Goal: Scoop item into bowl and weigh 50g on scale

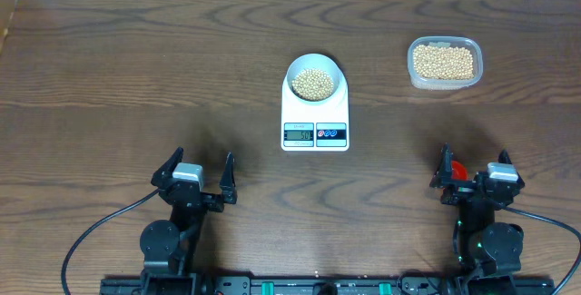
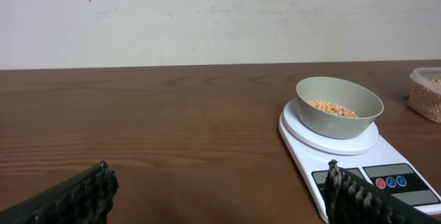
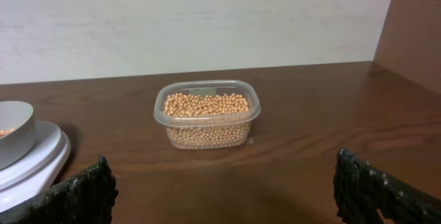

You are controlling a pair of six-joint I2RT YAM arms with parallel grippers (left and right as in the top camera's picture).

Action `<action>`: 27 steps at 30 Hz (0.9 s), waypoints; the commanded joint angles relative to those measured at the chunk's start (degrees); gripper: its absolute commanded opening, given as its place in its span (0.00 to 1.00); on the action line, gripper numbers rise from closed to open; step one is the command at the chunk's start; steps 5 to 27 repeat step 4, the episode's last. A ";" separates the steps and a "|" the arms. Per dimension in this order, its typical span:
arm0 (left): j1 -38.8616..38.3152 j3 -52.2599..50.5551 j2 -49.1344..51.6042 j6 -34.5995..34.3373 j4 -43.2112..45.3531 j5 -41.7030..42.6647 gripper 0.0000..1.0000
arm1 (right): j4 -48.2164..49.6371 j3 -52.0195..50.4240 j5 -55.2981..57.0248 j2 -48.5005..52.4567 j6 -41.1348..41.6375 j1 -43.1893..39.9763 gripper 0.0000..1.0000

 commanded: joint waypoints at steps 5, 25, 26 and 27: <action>-0.28 -1.25 0.07 0.50 -1.62 -0.13 0.98 | -0.07 -0.09 1.07 -0.35 -0.85 0.28 0.99; -0.28 -1.25 0.07 0.50 -1.62 -0.13 0.98 | -0.07 -0.09 1.07 -0.35 -0.85 0.28 0.99; -0.28 -1.25 0.07 0.50 -1.62 -0.13 0.98 | -0.07 -0.09 1.07 -0.35 -0.85 0.28 0.99; -0.28 -1.25 0.07 0.50 -1.62 -0.13 0.98 | -0.07 -0.09 1.07 -0.35 -0.85 0.28 0.99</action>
